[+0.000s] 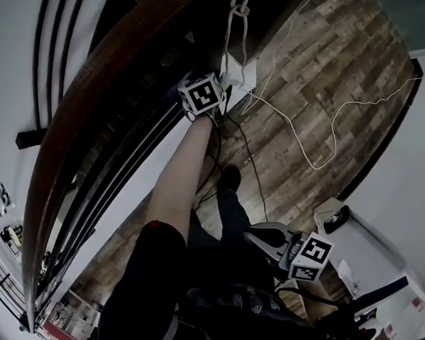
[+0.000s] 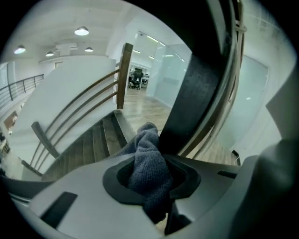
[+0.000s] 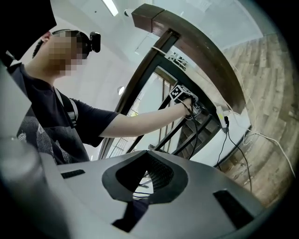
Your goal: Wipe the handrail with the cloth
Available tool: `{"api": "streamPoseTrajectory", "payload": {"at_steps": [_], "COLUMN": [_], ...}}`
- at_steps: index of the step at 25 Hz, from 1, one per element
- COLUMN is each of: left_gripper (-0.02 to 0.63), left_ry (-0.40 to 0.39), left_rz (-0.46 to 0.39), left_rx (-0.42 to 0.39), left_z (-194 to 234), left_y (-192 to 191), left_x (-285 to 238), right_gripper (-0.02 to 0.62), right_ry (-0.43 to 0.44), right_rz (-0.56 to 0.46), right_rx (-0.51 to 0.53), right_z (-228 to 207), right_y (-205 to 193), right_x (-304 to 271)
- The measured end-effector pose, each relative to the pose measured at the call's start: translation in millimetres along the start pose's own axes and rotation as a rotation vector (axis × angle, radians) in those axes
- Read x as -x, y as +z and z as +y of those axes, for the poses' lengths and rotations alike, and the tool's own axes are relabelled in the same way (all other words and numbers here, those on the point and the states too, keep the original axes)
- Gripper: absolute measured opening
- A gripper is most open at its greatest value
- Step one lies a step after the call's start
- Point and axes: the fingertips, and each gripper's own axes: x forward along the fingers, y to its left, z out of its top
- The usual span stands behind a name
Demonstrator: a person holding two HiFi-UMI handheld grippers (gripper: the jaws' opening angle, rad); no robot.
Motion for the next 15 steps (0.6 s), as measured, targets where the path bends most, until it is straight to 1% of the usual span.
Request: {"api": "streamPoseTrajectory", "payload": {"at_steps": [2, 3, 4, 5, 6, 8, 9, 10, 11, 12, 13, 15], "left_gripper": [0.097, 0.097, 0.097, 0.097, 0.097, 0.097, 0.097, 0.097, 0.097, 0.097, 0.097, 0.097], "left_ry": [-0.024, -0.047, -0.076, -0.113, -0.159, -0.274, -0.325, -0.360, -0.377, -0.380, -0.371, -0.323], "left_rz": [0.015, 0.016, 0.000, -0.040, -0.103, -0.267, -0.333, -0.374, -0.393, -0.394, -0.377, -0.312], "left_rx": [0.022, 0.017, 0.010, 0.007, 0.014, 0.060, 0.088, 0.118, 0.153, 0.188, 0.216, 0.235], "left_z": [-2.1, -5.5, -10.3, -16.6, -24.5, -43.6, -51.6, -56.4, -57.6, -56.1, -53.2, -48.3], "left_y": [-3.1, -6.1, -6.7, -2.8, 7.2, 42.9, 62.5, 79.7, 93.7, 104.2, 111.3, 117.8], "left_x": [12.6, 23.9, 39.1, 58.5, 82.5, 135.1, 154.5, 165.0, 167.3, 163.6, 156.0, 137.7], "right_gripper": [0.005, 0.004, 0.003, 0.004, 0.004, 0.004, 0.003, 0.003, 0.004, 0.003, 0.004, 0.003], "right_ry": [0.008, 0.017, 0.028, 0.041, 0.055, 0.080, 0.089, 0.098, 0.104, 0.108, 0.110, 0.107], "right_rz": [-0.001, 0.000, 0.002, 0.005, 0.007, 0.008, 0.006, 0.004, 0.003, 0.005, 0.009, 0.023], "right_rx": [-0.007, -0.006, 0.000, 0.012, 0.027, 0.061, 0.076, 0.089, 0.099, 0.106, 0.111, 0.116], "right_z": [-5.3, -6.0, -5.3, -3.6, -0.9, 5.6, 8.5, 11.2, 13.6, 15.7, 17.3, 18.3], "right_y": [-1.1, -0.3, 1.8, 5.6, 11.0, 24.1, 30.6, 35.9, 39.2, 40.3, 39.5, 35.0], "right_x": [5.8, 6.0, 4.5, 1.7, -1.7, -7.7, -9.9, -11.6, -12.8, -13.6, -13.9, -13.5]}}
